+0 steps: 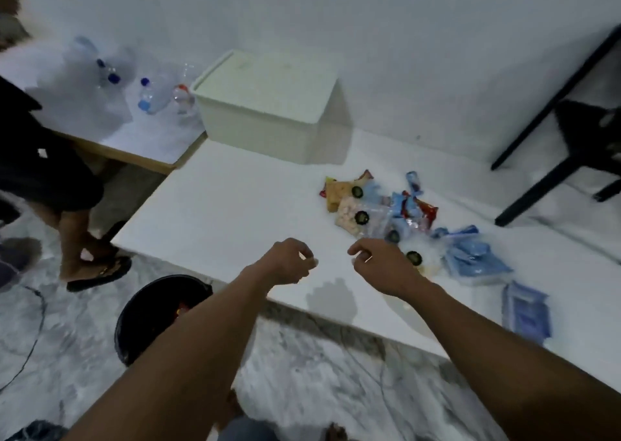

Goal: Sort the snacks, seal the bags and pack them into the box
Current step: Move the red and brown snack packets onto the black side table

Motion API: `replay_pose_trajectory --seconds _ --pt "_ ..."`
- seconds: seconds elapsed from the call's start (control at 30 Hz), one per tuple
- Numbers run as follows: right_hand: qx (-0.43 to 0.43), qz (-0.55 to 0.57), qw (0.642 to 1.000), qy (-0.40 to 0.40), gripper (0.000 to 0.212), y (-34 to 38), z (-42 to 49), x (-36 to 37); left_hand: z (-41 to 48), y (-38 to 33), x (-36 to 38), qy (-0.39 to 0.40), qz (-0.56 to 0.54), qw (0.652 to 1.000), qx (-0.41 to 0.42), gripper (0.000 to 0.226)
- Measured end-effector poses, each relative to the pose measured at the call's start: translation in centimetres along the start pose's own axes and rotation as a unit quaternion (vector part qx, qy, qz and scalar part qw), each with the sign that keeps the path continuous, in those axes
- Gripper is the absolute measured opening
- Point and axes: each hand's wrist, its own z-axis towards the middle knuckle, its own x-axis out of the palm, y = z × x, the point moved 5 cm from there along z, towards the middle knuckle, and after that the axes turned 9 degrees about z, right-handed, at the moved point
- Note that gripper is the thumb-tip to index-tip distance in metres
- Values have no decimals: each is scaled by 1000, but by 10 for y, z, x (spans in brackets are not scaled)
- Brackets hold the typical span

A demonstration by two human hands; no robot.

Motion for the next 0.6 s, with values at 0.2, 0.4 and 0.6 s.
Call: replay_pose_trajectory --seconds 0.2,0.4,0.6 --pt "46 8 987 -152 17 -71 -50 -168 10 -209 34 -15 114 977 178 26" --pt "71 19 961 -268 15 -106 -82 -305 33 -348 30 -33 146 957 250 26" --pt "98 -5 928 -360 18 -130 -100 -414 65 -464 17 -78 149 923 346 29"
